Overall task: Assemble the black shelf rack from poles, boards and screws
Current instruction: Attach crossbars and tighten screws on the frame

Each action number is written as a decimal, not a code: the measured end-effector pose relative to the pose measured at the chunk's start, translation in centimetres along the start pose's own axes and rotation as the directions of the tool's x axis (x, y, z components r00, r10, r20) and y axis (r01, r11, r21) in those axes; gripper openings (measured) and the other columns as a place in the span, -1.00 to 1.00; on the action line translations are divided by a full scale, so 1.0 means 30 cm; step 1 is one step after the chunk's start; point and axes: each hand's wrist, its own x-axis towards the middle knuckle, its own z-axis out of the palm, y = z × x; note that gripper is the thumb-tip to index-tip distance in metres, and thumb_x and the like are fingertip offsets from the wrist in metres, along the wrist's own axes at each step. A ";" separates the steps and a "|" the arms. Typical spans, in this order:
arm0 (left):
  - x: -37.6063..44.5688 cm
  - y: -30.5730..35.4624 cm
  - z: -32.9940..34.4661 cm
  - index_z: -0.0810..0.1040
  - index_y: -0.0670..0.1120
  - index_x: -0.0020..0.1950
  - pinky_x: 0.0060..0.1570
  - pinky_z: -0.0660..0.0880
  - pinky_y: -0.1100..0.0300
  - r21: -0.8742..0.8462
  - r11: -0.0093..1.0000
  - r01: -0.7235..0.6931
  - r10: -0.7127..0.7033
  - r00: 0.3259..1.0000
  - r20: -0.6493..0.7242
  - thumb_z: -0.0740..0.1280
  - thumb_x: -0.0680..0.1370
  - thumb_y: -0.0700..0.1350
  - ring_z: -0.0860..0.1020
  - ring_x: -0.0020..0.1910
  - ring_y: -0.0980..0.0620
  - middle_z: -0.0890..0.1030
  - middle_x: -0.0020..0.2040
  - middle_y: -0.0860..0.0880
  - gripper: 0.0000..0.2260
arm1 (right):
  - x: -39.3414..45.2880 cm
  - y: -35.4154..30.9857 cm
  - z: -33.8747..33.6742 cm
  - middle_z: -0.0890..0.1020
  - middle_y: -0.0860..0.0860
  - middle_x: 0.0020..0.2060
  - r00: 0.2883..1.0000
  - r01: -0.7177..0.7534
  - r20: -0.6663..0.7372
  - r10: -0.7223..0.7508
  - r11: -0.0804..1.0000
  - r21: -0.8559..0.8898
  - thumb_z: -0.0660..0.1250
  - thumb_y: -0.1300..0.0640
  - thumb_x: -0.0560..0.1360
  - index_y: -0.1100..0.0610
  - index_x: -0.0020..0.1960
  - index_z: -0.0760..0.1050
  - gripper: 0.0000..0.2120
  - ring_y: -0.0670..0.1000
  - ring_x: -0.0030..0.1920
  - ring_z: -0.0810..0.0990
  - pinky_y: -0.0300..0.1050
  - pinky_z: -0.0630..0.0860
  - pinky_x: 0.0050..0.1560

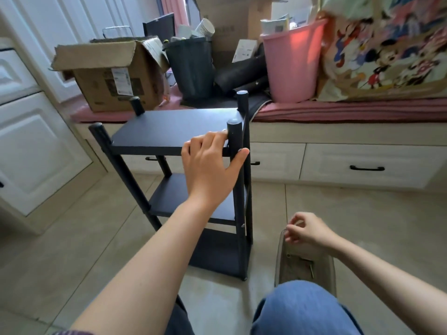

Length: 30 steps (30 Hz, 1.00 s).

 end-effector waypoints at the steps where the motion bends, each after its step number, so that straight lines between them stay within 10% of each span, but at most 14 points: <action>1: 0.005 0.003 -0.009 0.55 0.01 0.20 0.32 0.13 0.09 0.003 1.000 0.019 -0.019 0.999 0.037 0.27 0.58 0.25 0.41 0.22 -0.01 0.57 0.14 0.08 -0.63 | -0.013 -0.046 0.001 0.71 0.18 -0.29 1.000 0.021 0.008 -0.021 0.998 0.064 0.32 0.30 0.57 0.29 -0.09 0.48 -0.92 0.15 -0.26 0.72 -0.05 0.64 -0.27; 12: 0.112 0.028 -0.088 0.43 0.12 -0.02 0.16 0.23 0.05 0.020 0.994 0.112 -0.112 0.936 0.335 0.40 0.49 0.24 0.34 0.20 -0.03 0.45 0.00 0.12 -0.73 | -0.068 -0.404 0.027 0.73 0.15 -0.13 0.977 0.199 -0.034 -0.209 0.848 0.491 0.41 0.25 0.53 0.25 0.07 0.57 -0.87 0.08 -0.10 0.73 -0.19 0.63 -0.15; 23: 0.179 0.068 -0.128 0.44 -0.05 -0.01 0.36 0.31 -0.21 -0.112 0.971 0.212 -0.131 0.861 0.491 0.51 0.48 0.00 0.49 0.09 -0.10 0.51 -0.08 0.06 -0.71 | -0.001 -0.512 0.169 0.73 0.12 -0.17 0.998 0.063 -0.016 -0.068 0.779 0.624 0.01 0.09 0.69 0.16 0.02 0.40 -0.76 0.05 -0.07 0.73 0.02 0.55 0.03; 30: 0.189 0.059 -0.153 0.45 -0.09 -0.11 0.28 0.39 -0.17 -0.149 0.960 0.235 -0.148 0.885 0.441 0.54 0.46 -0.04 0.54 -0.01 -0.16 0.62 -0.09 -0.08 -0.72 | 0.021 -0.547 0.231 0.69 0.07 -0.30 0.995 0.088 -0.094 -0.030 0.700 0.709 0.02 0.11 0.68 0.17 -0.03 0.38 -0.77 0.01 -0.26 0.70 -0.14 0.44 -0.30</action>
